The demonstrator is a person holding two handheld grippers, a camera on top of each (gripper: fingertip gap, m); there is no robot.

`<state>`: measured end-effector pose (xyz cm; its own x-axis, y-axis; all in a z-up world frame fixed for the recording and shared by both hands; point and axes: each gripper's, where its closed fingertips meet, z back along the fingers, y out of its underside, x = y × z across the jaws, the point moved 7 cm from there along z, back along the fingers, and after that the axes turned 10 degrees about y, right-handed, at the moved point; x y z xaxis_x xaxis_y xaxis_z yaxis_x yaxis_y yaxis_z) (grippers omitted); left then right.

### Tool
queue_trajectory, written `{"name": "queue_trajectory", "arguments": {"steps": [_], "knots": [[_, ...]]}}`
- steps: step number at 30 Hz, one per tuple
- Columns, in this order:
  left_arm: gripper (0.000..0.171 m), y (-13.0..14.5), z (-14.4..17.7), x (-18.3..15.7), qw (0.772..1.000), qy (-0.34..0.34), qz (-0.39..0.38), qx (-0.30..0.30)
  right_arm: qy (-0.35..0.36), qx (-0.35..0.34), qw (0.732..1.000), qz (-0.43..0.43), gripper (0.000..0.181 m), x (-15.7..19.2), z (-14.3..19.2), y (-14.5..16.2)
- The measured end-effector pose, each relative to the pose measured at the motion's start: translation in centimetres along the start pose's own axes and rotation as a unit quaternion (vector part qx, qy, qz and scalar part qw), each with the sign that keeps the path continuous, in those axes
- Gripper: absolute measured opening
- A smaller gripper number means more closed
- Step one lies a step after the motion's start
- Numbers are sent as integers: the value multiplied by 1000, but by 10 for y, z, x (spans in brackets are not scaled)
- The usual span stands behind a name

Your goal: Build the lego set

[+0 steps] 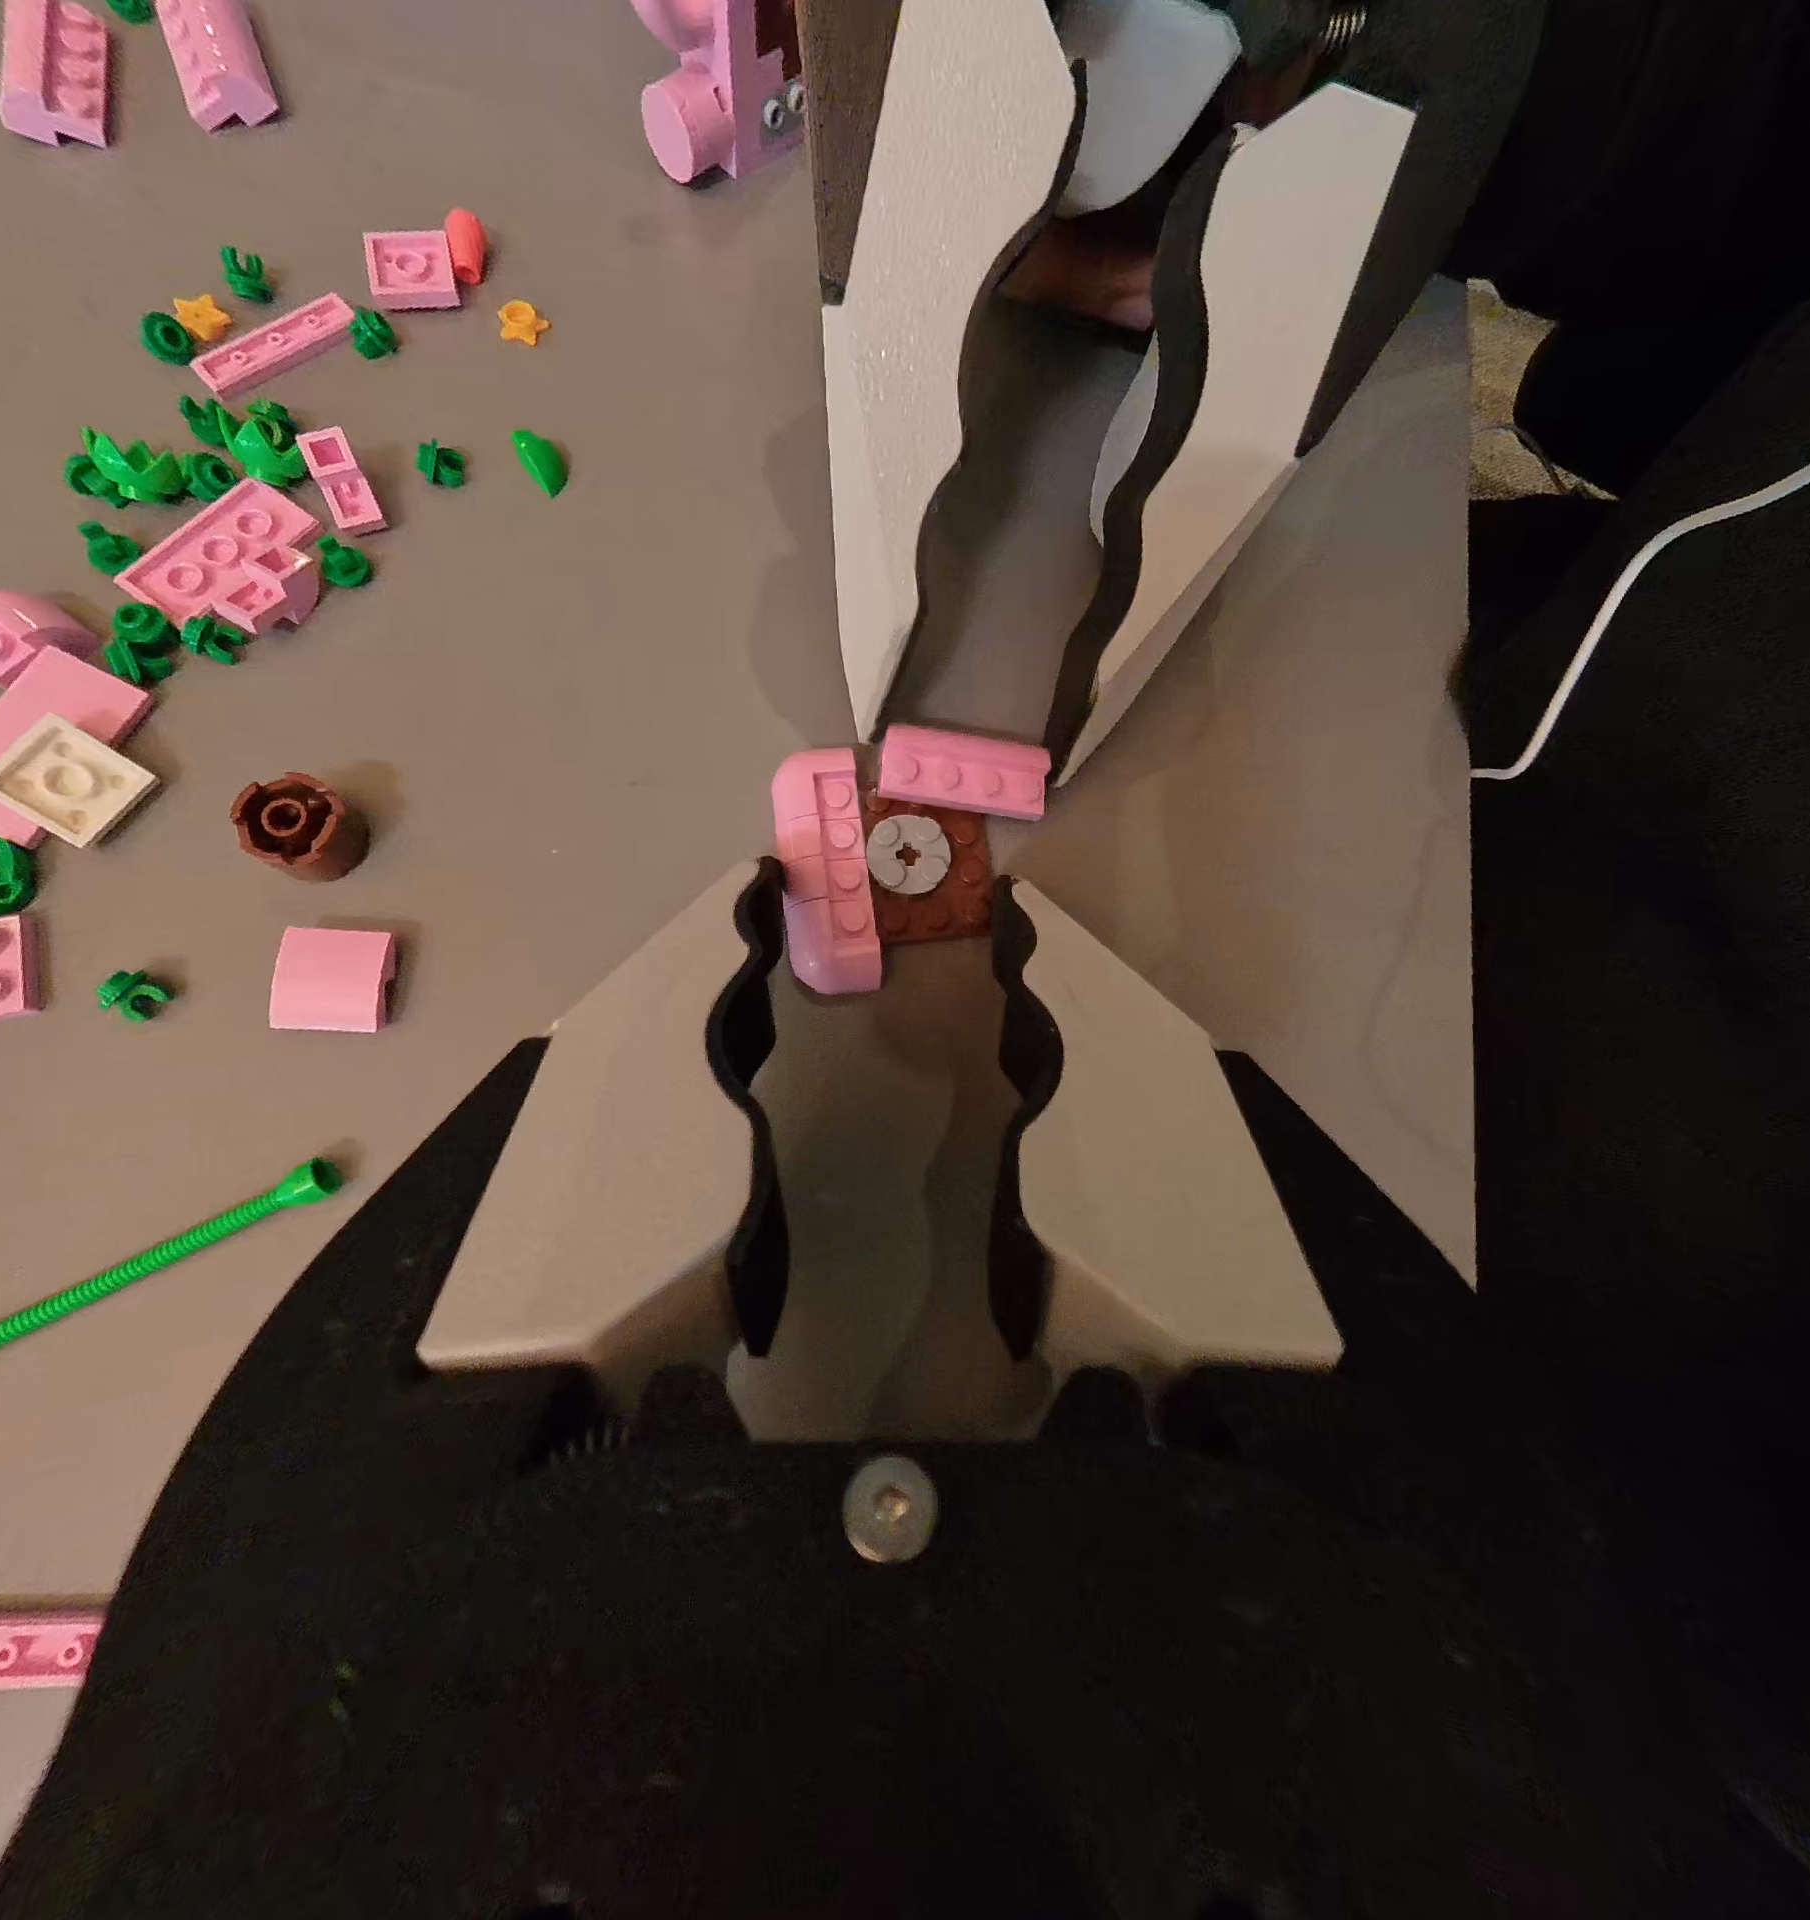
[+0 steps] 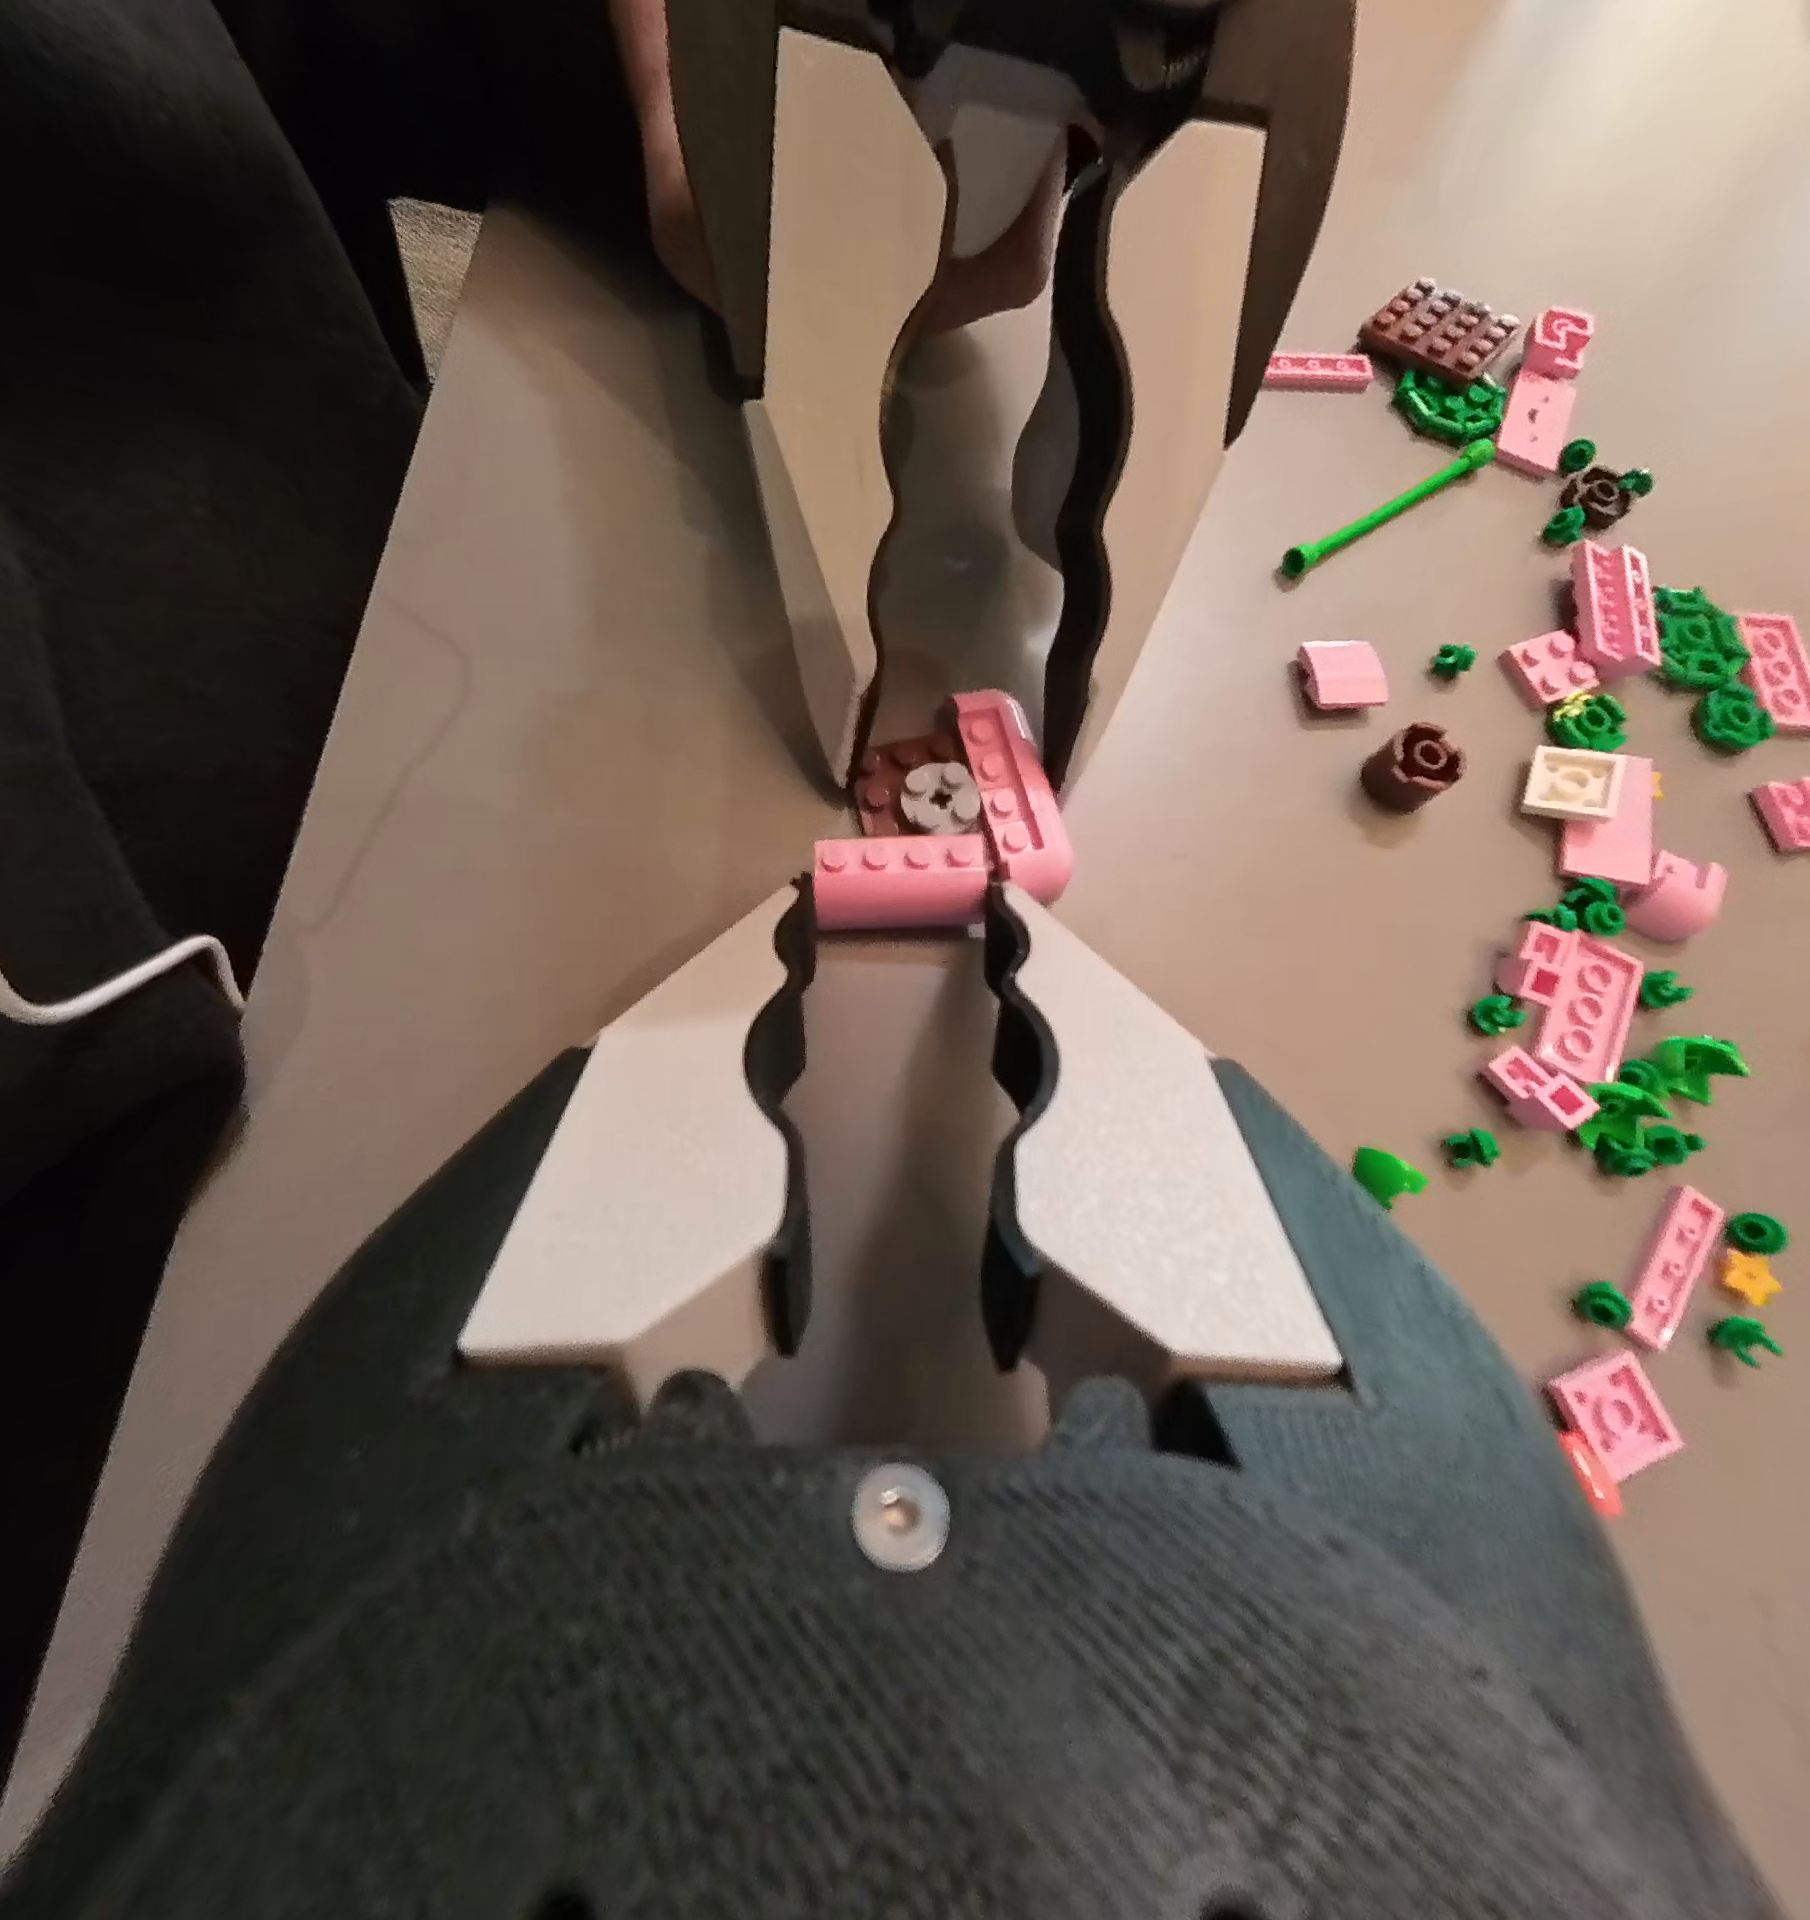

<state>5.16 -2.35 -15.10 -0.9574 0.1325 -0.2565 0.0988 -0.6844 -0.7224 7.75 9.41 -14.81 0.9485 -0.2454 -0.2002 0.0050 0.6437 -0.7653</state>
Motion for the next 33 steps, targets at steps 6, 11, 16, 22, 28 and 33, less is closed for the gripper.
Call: {"name": "queue_trajectory", "arguments": {"steps": [6,11,16,22,28,33], "knots": [[39,0,0,0,1000,1,-2,1,18,3,1000,8,33,-1,-1,1],[39,0,0,-1,1000,1,-2,1,35,3,999,9,41,-4,0,2],[39,0,0,-1,1000,0,-3,1,26,-13,1000,5,38,-3,4,0],[39,0,0,0,1000,1,-2,1,12,-27,1000,7,26,1,7,-3],[39,0,0,0,1000,1,-2,1,9,-9,1000,5,24,1,2,-1],[39,0,0,0,1000,1,-2,1,10,-8,1000,2,24,1,2,-1]]}}
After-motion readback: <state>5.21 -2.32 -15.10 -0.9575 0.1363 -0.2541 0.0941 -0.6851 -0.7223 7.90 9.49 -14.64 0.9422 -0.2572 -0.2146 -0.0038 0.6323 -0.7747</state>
